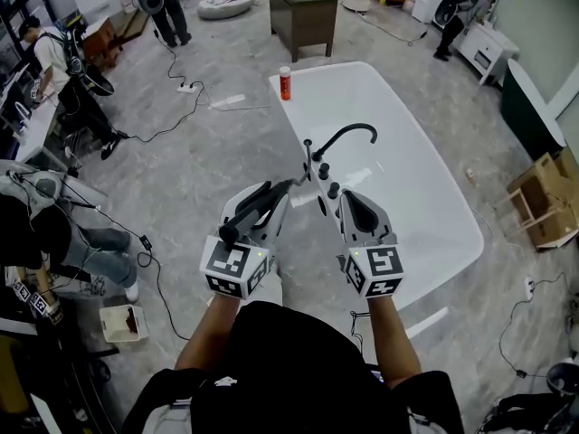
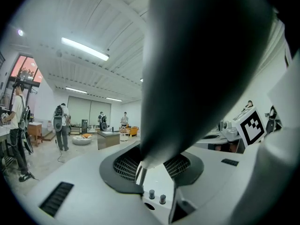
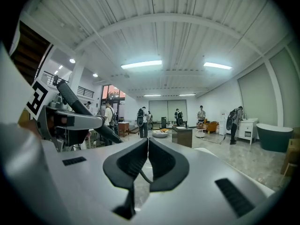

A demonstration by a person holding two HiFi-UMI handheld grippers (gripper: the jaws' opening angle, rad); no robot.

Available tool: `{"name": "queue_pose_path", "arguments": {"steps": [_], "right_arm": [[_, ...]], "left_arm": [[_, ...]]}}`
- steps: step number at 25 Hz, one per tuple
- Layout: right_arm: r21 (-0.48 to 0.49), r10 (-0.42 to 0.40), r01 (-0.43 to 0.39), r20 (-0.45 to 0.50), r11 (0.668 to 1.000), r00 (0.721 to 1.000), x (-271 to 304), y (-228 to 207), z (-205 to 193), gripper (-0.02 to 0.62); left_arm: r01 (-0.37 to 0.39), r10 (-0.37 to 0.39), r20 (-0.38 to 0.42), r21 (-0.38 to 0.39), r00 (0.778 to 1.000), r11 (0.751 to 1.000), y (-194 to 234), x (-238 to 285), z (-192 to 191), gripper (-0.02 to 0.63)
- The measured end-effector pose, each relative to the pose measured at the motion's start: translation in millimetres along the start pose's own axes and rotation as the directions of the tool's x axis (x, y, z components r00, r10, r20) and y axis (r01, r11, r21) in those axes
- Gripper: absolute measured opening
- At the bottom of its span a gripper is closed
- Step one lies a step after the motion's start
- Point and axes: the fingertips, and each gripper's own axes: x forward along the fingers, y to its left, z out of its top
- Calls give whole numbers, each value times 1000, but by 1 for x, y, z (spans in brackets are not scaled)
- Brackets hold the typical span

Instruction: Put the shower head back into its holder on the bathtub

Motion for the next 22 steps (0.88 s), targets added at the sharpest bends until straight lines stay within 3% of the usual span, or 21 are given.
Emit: {"name": "queue_pose_path", "arguments": {"steps": [22], "right_arm": [[1,-14,14,-31,1000,999,188,-27,28,25]], "left_arm": [[25,-25,47,-2,999,1000,145,121,36,144]]}}
